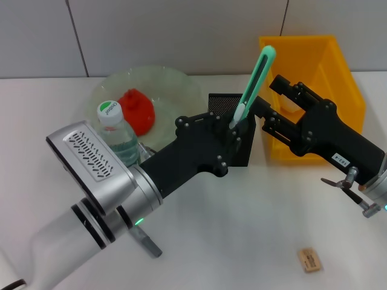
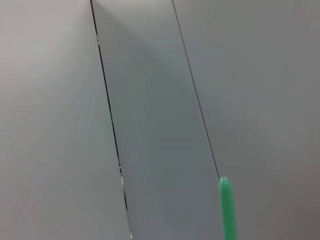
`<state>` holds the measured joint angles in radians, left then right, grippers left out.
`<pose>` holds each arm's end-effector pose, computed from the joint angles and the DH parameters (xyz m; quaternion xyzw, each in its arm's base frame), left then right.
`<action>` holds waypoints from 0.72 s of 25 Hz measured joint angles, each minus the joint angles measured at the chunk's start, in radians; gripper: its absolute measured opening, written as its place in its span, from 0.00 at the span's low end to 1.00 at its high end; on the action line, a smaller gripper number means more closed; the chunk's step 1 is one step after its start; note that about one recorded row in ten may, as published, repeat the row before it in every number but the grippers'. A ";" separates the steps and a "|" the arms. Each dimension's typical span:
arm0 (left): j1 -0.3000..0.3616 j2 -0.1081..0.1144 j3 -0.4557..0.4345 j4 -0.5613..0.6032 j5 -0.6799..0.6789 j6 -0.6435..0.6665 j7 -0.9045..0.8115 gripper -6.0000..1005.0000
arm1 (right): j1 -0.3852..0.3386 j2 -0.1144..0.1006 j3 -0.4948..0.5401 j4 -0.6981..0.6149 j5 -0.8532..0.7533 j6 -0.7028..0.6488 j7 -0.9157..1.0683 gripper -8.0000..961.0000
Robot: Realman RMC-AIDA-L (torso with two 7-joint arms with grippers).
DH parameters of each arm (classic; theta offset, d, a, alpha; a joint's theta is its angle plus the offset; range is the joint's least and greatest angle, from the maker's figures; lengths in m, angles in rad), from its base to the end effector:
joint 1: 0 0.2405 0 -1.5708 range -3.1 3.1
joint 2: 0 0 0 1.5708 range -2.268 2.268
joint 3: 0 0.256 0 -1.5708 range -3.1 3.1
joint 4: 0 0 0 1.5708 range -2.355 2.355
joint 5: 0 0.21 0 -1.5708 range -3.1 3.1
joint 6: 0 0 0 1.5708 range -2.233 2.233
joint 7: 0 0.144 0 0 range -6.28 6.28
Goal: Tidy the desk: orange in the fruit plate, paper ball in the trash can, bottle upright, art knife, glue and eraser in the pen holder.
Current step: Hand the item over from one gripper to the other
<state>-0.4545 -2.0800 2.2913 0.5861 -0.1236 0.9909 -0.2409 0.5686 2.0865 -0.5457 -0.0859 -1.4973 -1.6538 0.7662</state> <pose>-0.1778 0.3147 -0.1091 -0.8656 -0.0523 -0.3743 0.3285 0.2370 0.3135 -0.0268 -0.8086 0.1552 0.5030 0.2627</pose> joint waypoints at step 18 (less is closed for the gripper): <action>-0.006 0.000 -0.002 0.000 0.001 -0.003 0.000 0.25 | 0.004 -0.002 -0.001 0.000 0.003 -0.008 0.002 0.71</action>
<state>-0.4602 -2.0800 2.2895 0.5859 -0.1227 0.9878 -0.2408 0.5722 2.0847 -0.5462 -0.0861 -1.4944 -1.6622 0.7681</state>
